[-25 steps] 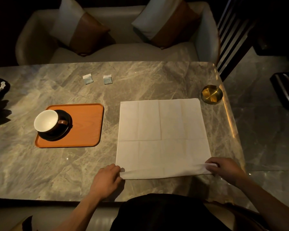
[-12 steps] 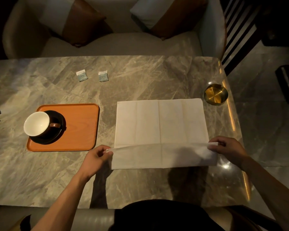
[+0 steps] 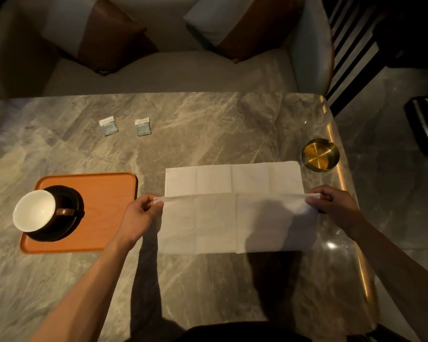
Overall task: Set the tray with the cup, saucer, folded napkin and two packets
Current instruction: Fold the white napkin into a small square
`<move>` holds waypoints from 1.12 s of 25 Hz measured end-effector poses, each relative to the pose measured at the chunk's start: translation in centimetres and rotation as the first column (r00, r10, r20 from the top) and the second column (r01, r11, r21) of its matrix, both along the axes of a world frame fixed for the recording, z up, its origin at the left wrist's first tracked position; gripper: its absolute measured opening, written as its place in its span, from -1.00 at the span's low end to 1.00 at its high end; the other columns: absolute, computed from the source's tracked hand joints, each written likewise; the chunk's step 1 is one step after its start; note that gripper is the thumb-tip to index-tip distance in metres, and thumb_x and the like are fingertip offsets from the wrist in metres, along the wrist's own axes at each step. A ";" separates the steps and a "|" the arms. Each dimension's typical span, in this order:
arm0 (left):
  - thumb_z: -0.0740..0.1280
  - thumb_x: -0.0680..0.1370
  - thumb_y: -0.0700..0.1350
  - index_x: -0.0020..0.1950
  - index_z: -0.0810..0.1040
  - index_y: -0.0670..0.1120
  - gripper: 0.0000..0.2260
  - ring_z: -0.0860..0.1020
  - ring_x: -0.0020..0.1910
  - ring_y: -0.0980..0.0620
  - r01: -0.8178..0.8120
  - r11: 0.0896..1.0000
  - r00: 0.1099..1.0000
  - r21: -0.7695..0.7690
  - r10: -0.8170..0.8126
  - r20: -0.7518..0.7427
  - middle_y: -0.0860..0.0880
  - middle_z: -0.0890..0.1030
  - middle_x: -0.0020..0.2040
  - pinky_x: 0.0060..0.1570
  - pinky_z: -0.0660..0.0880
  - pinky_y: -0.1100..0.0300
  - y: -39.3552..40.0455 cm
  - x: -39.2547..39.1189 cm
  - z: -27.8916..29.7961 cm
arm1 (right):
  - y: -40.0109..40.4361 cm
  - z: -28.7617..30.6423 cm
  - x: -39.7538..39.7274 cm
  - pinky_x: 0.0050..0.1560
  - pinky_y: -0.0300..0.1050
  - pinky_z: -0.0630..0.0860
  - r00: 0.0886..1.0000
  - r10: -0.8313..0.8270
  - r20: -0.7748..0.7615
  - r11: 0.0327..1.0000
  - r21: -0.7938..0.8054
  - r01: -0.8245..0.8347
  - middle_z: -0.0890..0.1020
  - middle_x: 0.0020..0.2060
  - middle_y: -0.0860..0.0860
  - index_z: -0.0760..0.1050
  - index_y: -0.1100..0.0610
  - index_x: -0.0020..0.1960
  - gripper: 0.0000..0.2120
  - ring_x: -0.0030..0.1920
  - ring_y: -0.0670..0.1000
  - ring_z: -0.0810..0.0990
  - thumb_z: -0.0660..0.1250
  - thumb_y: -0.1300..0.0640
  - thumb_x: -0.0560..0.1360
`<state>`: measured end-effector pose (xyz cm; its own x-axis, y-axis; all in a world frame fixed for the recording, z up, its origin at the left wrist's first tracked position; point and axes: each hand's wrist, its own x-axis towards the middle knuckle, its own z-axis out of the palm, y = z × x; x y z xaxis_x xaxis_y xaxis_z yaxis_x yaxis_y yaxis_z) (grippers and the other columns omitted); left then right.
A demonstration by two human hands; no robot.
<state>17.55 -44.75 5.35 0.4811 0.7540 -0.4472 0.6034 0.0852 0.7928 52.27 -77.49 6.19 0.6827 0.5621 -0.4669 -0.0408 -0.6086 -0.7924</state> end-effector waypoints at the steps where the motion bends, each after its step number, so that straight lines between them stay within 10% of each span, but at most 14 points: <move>1: 0.35 0.60 -0.13 -0.02 0.62 -0.09 -0.93 0.63 -0.16 0.04 -0.012 1.000 1.000 -0.007 0.012 0.008 -0.03 0.69 -0.17 -0.12 0.54 0.18 0.5 0.6 -0.1 | 0.6 -0.1 0.5 -0.19 -0.15 0.54 1.000 0.000 0.011 1.000 0.002 0.000 0.66 -0.14 0.07 0.62 0.08 -0.04 -0.94 -0.08 0.07 0.63 0.43 0.14 0.49; 20: 0.37 0.59 -0.13 -0.01 0.59 -0.21 -0.87 0.53 -0.26 0.14 -0.162 0.986 0.987 0.035 0.162 0.006 -0.04 0.62 -0.19 -0.36 0.42 0.49 5.3 6.6 -2.9 | 7.6 -1.8 4.2 -0.14 -0.13 0.53 0.980 -0.032 0.194 0.992 -0.115 0.055 0.61 -0.04 0.02 0.56 -0.01 0.09 -0.87 -0.07 0.04 0.58 0.33 0.02 0.56; 28: 0.36 0.59 -0.08 -0.15 0.56 -0.02 -0.88 0.55 -0.22 0.12 -0.150 0.982 0.979 0.117 0.164 -0.121 0.04 0.63 -0.23 -0.25 0.43 0.26 6.2 7.0 -4.8 | 8.5 -3.2 3.9 -0.07 0.05 0.55 0.723 0.234 0.650 0.953 -0.300 -0.038 0.67 -0.08 0.18 0.61 0.17 0.12 -0.81 -0.10 0.22 0.59 0.31 0.13 0.57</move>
